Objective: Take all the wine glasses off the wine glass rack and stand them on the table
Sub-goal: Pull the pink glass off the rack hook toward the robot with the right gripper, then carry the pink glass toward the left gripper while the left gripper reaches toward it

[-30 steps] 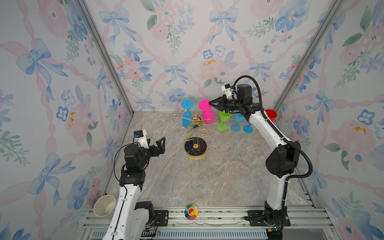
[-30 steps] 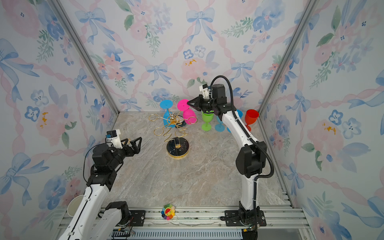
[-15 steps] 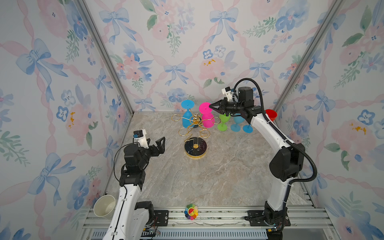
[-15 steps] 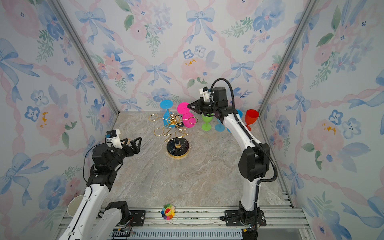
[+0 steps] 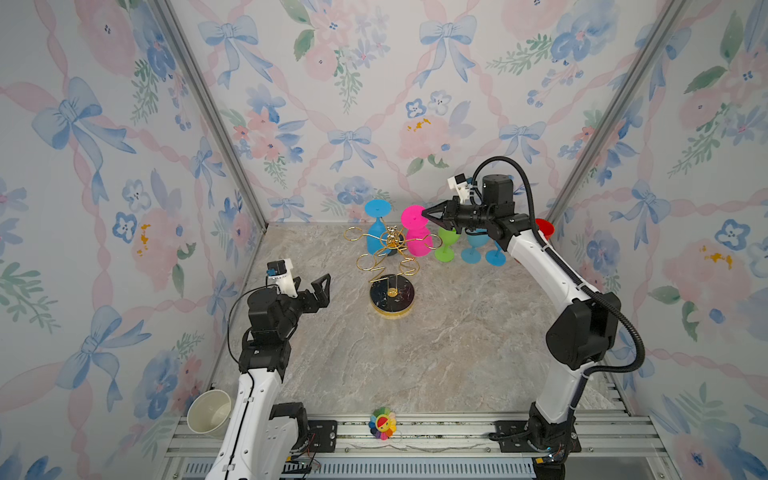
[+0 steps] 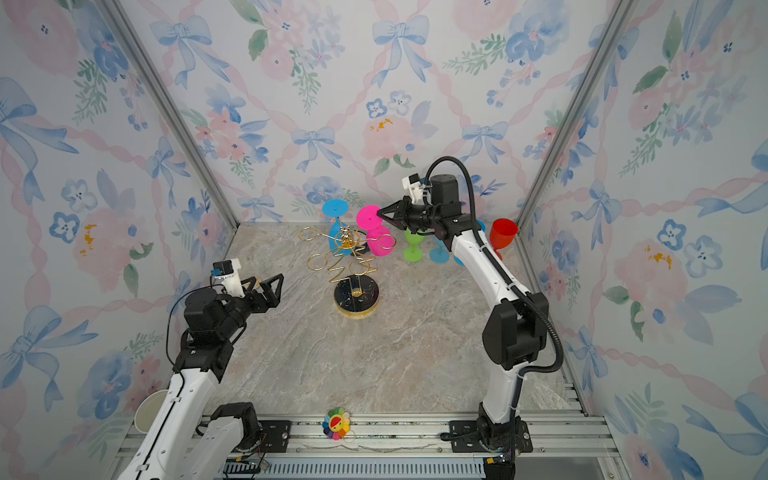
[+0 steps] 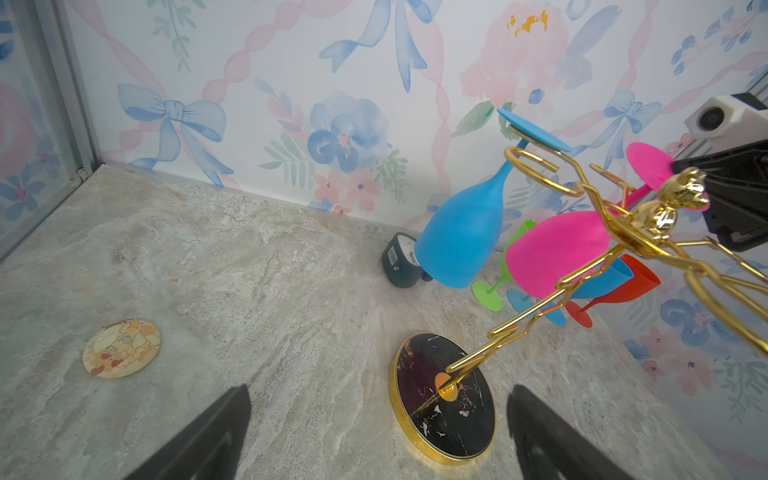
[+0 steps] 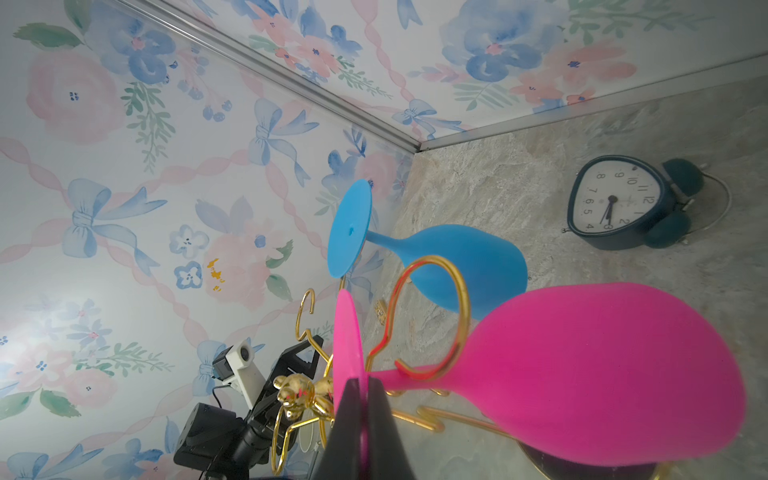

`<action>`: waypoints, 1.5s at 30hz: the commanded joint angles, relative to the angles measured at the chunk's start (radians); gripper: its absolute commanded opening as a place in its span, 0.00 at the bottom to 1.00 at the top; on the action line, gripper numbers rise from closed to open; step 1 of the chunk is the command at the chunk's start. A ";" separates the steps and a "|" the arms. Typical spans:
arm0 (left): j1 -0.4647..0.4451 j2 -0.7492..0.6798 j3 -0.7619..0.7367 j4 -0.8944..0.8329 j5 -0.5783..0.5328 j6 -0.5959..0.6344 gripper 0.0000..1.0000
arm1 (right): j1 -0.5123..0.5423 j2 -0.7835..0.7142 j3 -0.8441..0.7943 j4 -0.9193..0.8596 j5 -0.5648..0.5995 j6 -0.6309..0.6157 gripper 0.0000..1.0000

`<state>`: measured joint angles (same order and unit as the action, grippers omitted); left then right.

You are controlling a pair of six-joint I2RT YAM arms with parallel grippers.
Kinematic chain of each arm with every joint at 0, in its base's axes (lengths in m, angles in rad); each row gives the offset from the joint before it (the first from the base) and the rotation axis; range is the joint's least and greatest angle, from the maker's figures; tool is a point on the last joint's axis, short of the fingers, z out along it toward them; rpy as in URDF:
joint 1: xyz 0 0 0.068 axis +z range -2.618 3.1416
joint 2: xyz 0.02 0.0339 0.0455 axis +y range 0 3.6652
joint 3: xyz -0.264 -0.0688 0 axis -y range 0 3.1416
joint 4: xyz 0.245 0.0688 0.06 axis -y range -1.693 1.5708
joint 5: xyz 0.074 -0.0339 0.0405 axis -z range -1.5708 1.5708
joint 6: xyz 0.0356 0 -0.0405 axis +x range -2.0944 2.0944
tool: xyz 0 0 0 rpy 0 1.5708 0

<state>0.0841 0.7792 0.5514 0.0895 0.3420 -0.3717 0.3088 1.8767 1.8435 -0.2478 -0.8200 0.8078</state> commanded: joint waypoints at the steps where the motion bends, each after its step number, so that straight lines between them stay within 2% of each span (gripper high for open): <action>1: 0.005 -0.015 -0.015 0.021 0.017 -0.010 0.98 | -0.024 -0.063 -0.030 0.031 -0.011 -0.014 0.06; 15: 0.005 -0.016 -0.015 0.020 0.020 -0.012 0.98 | -0.119 -0.201 -0.185 0.058 -0.012 -0.019 0.05; 20: 0.005 -0.015 -0.014 0.026 0.040 -0.012 0.98 | -0.156 -0.305 -0.259 0.023 0.018 -0.071 0.05; 26: -0.005 -0.009 -0.006 0.027 0.081 -0.009 0.98 | -0.170 -0.439 -0.331 -0.071 0.125 -0.176 0.06; 35: -0.125 -0.050 0.007 0.001 0.106 0.031 0.97 | -0.170 -0.619 -0.450 -0.171 0.186 -0.323 0.06; 39: -0.178 -0.082 0.073 -0.095 0.104 0.057 0.97 | -0.168 -0.710 -0.519 -0.229 0.217 -0.374 0.04; 45: -0.232 -0.140 0.181 -0.203 0.163 0.052 0.97 | -0.162 -0.832 -0.640 -0.270 0.245 -0.427 0.03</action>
<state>-0.1287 0.6666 0.6800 -0.0586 0.4553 -0.3340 0.1440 1.0889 1.2388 -0.4770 -0.5980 0.4381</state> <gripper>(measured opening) 0.967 0.052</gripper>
